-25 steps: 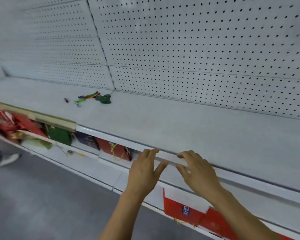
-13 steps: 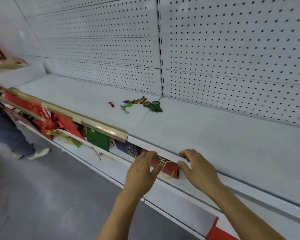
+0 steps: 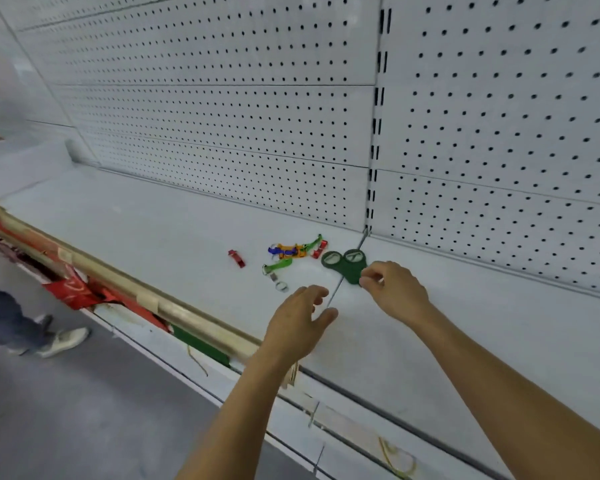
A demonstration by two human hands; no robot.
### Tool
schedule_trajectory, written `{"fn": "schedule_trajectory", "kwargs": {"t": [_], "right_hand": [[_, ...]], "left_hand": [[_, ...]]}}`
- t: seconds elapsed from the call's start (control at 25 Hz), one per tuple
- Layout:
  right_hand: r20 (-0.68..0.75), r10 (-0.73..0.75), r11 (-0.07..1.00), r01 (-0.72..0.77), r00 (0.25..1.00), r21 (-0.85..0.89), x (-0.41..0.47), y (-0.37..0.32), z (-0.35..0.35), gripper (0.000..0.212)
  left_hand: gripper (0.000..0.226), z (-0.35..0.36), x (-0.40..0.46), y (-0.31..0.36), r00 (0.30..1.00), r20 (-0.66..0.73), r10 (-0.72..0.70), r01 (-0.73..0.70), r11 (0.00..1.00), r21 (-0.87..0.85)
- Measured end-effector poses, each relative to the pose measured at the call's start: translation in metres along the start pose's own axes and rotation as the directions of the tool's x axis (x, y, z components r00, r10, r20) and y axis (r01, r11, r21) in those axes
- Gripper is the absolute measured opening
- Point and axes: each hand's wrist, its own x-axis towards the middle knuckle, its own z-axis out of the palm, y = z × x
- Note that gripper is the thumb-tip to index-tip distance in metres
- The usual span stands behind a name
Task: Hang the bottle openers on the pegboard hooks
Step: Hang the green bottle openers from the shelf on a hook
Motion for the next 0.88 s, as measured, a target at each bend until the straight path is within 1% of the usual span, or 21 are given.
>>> {"fn": "schedule_trajectory", "kwargs": {"t": [0.12, 0.2, 0.24, 0.32, 0.4, 0.52, 0.56, 0.64, 0.68, 0.76, 0.8, 0.88], "right_hand": [[-0.038, 0.075, 0.991, -0.078, 0.997, -0.106, 0.048, -0.004, 0.012, 0.028], [-0.046, 0.127, 0.977, -0.133, 0.991, -0.164, 0.068, -0.003, 0.021, 0.029], [-0.044, 0.153, 0.968, -0.158, 0.987, -0.195, 0.074, -0.002, 0.025, 0.029], [-0.048, 0.195, 0.949, -0.201, 0.980, -0.242, 0.082, 0.001, 0.030, 0.028], [-0.049, 0.226, 0.935, -0.230, 0.973, -0.269, 0.084, 0.000, 0.032, 0.029], [-0.020, 0.265, 0.918, -0.259, 0.964, -0.299, 0.083, -0.006, 0.032, 0.028], [-0.006, 0.279, 0.912, -0.267, 0.960, -0.311, 0.082, -0.009, 0.032, 0.026], [0.026, 0.314, 0.906, -0.291, 0.949, -0.307, 0.079, -0.013, 0.031, 0.014], [0.044, 0.342, 0.905, -0.316, 0.939, -0.285, 0.078, -0.014, 0.030, 0.014], [0.087, 0.399, 0.903, -0.375, 0.913, -0.208, 0.073, -0.017, 0.029, 0.022], [0.100, 0.414, 0.902, -0.393, 0.905, -0.178, 0.069, -0.019, 0.028, 0.020], [0.102, 0.411, 0.907, -0.395, 0.906, -0.148, 0.054, -0.026, 0.028, 0.008]], "left_hand": [[0.039, 0.003, 0.065, -0.007, 0.997, 0.020, 0.075, -0.075, 0.997, 0.024], [0.040, 0.012, 0.104, -0.014, 0.991, 0.058, 0.124, -0.129, 0.987, 0.099], [0.042, 0.017, 0.120, -0.018, 0.984, 0.090, 0.154, -0.166, 0.974, 0.155], [0.046, 0.024, 0.143, -0.025, 0.957, 0.197, 0.215, -0.265, 0.922, 0.281], [0.048, 0.025, 0.158, -0.033, 0.923, 0.302, 0.240, -0.343, 0.868, 0.359], [0.048, 0.019, 0.169, -0.041, 0.883, 0.377, 0.281, -0.413, 0.846, 0.338], [0.048, 0.014, 0.171, -0.041, 0.871, 0.398, 0.286, -0.421, 0.853, 0.309], [0.048, 0.006, 0.169, -0.039, 0.859, 0.436, 0.268, -0.409, 0.871, 0.272], [0.048, 0.003, 0.166, -0.039, 0.856, 0.449, 0.258, -0.405, 0.874, 0.268], [0.043, -0.001, 0.158, -0.041, 0.860, 0.438, 0.262, -0.402, 0.877, 0.265], [0.039, -0.002, 0.152, -0.042, 0.868, 0.421, 0.263, -0.392, 0.884, 0.256], [0.030, -0.004, 0.138, -0.045, 0.877, 0.405, 0.259, -0.374, 0.896, 0.237]]}}
